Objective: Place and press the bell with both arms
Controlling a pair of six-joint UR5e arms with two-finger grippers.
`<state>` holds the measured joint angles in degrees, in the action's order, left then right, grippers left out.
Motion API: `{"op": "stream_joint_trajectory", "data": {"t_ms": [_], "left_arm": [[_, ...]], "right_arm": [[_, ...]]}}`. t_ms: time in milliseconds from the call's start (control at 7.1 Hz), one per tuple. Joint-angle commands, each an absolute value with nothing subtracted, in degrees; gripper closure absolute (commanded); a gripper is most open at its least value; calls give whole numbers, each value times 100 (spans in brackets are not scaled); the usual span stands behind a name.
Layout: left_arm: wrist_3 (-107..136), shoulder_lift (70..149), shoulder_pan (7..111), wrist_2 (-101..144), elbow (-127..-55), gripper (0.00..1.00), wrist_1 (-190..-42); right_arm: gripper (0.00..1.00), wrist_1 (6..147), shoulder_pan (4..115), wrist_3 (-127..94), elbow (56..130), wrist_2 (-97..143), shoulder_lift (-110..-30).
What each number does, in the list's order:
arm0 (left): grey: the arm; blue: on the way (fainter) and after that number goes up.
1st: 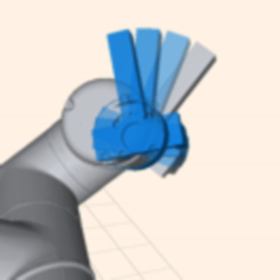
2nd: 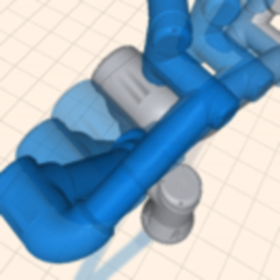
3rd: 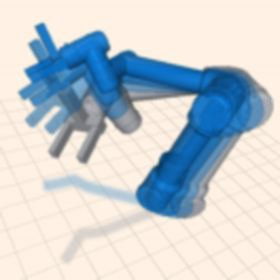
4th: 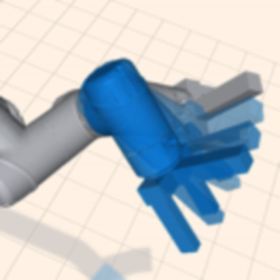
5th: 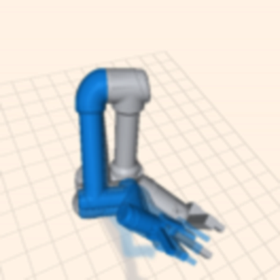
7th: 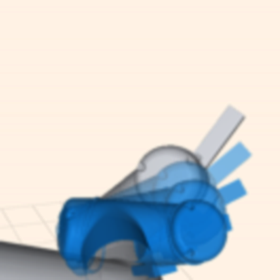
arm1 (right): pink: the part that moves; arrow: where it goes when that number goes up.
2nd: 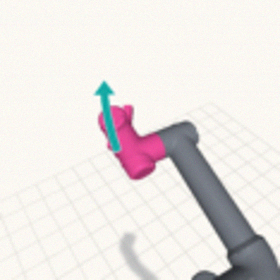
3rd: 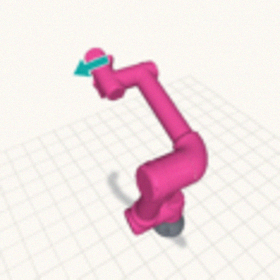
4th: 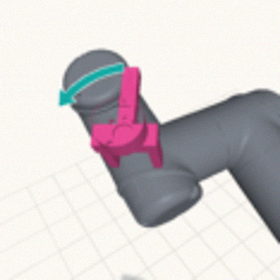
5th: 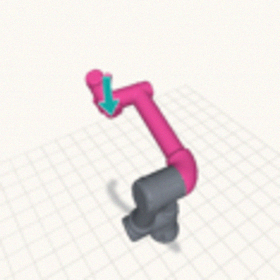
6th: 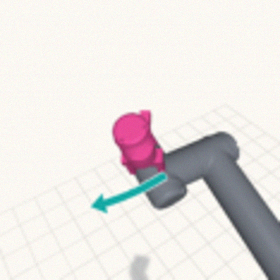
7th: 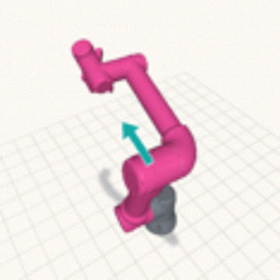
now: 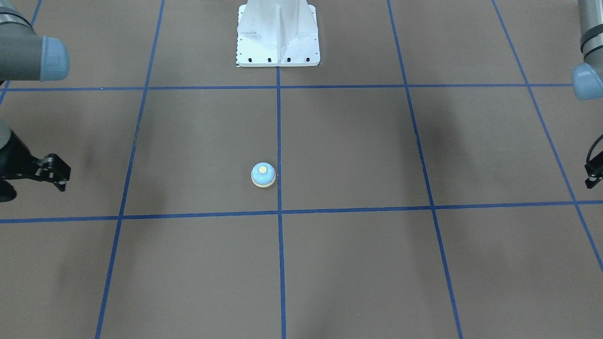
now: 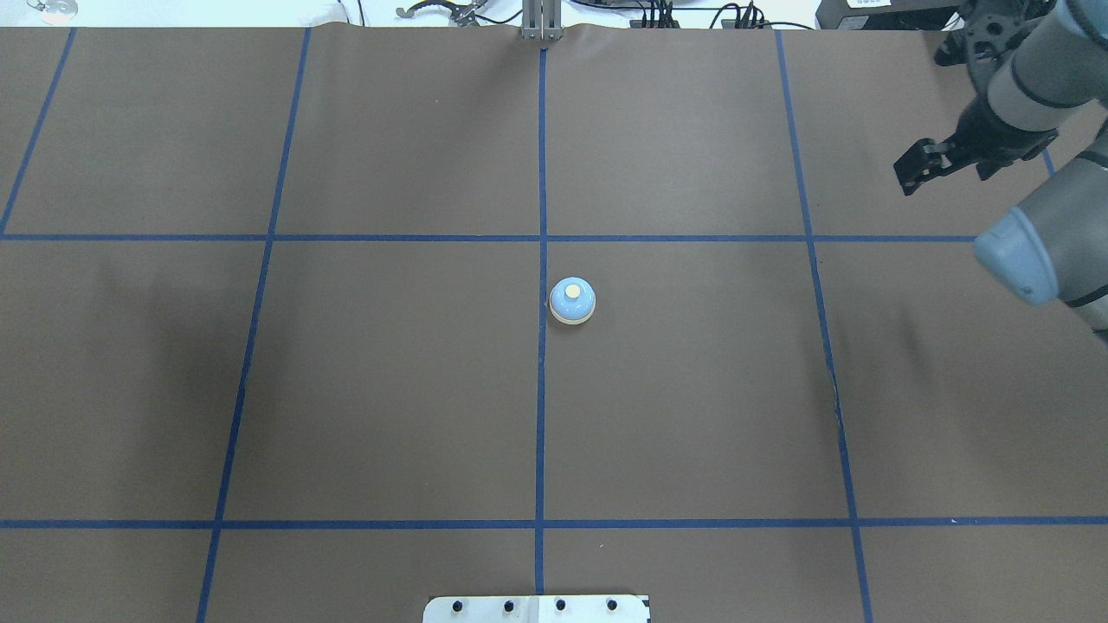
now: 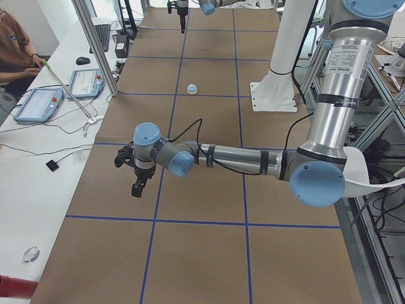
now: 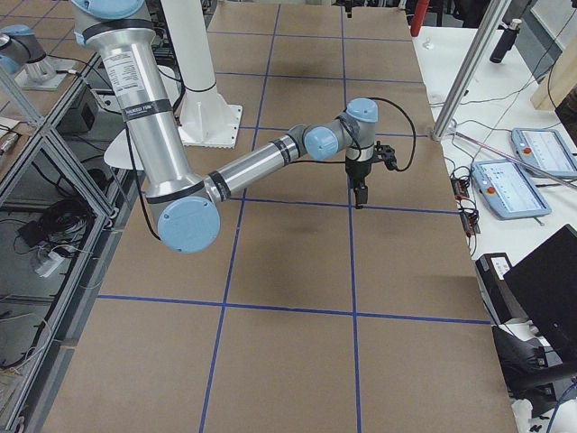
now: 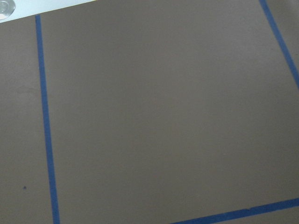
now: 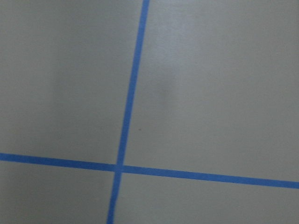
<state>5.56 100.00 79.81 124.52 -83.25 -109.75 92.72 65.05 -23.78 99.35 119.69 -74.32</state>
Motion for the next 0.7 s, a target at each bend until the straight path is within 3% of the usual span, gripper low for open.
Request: {"op": "stream_joint_trajectory", "data": {"t_ms": [0, 563], "left_arm": [[-901, 10002, 8699, 12595, -8297, 0, -9927], [-1072, 9370, 8965, 12830, -8868, 0, -9458]], "right_arm": [[0, 9272, 7729, -884, 9608, 12872, -8118], [0, 9264, 8577, 6, 9537, 13463, -9042]]}}
